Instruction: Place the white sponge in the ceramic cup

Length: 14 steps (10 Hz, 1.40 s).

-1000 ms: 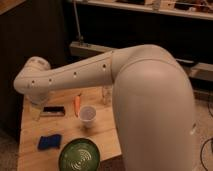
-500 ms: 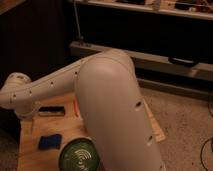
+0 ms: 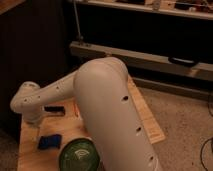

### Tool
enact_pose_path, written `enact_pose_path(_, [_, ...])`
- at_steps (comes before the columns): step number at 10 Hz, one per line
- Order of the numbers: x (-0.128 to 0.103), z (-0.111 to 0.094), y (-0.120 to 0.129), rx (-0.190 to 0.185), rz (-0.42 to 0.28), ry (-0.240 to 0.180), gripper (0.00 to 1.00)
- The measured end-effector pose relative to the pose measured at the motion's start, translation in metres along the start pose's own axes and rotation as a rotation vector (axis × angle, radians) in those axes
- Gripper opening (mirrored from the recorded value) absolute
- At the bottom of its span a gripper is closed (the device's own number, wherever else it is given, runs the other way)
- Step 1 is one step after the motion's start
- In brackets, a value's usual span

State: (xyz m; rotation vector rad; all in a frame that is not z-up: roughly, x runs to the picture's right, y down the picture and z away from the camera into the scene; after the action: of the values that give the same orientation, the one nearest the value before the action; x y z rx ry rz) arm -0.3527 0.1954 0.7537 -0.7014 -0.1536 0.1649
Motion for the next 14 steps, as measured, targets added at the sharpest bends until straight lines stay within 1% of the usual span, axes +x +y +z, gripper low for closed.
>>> enact_pose_path(1, [0.000, 0.005, 0.006, 0.004, -0.001, -0.013, 0.80])
enact_pose_path(2, [-0.001, 0.011, 0.016, 0.021, -0.001, -0.020, 0.80])
enact_pose_path(3, [-0.002, 0.019, 0.026, 0.074, -0.008, -0.029, 0.80])
enact_pose_path(4, [-0.001, 0.029, 0.032, 0.118, -0.010, -0.038, 0.80])
enact_pose_path(5, [0.003, 0.037, 0.031, 0.136, -0.005, -0.041, 0.80])
enact_pose_path(6, [0.007, 0.043, 0.029, 0.140, 0.005, -0.045, 0.80])
enact_pose_path(9, [0.017, 0.045, 0.020, 0.127, 0.031, -0.063, 0.80])
enact_pose_path(11, [0.022, 0.049, 0.019, 0.099, 0.034, -0.066, 0.80])
enact_pose_path(14, [0.021, 0.059, 0.030, 0.052, 0.008, -0.071, 0.80])
